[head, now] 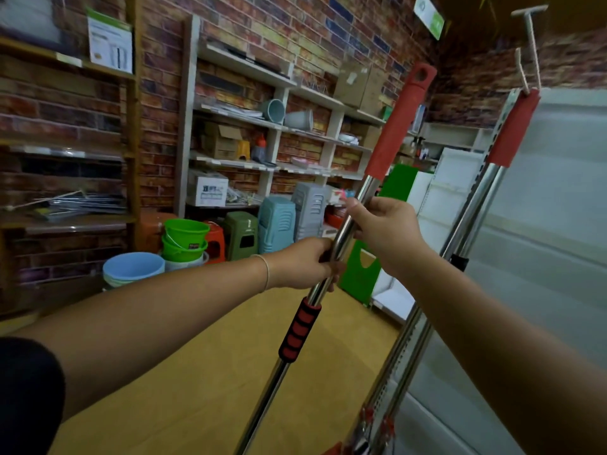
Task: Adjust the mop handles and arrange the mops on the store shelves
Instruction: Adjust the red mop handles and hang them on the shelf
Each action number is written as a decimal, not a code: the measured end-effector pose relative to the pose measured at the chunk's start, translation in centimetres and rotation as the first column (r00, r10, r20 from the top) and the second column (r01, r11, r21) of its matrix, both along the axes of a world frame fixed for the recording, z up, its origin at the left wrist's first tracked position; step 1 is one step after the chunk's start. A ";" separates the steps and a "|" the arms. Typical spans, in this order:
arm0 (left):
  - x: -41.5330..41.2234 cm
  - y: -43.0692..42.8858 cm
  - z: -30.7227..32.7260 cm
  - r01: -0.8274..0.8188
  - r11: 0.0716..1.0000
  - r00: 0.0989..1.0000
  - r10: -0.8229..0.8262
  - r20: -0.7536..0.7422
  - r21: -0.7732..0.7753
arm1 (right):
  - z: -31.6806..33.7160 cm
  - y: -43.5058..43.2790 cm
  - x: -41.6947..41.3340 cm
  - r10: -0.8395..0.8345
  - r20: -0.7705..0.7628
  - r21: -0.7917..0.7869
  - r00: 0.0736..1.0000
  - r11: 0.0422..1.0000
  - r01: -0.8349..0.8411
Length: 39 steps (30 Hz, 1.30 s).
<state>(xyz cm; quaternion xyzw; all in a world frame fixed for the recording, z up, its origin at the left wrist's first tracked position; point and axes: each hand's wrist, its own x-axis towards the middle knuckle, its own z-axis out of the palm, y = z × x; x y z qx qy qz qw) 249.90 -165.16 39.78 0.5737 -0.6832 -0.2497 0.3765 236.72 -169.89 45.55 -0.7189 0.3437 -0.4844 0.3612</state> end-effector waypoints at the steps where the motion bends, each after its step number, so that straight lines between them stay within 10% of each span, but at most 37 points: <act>1: -0.1 -0.6 0.2 0.004 1.000 1.000 -0.003 0.011 -0.004 | 0.2 -0.5 -0.2 0.001 0.002 -0.008 1.000 1.000 -0.001; 39: -3.5 -22.5 9.2 0.473 0.846 0.809 -0.308 0.500 -0.244 | 6.3 -12.1 -2.8 -0.561 0.067 -0.101 0.825 0.819 0.565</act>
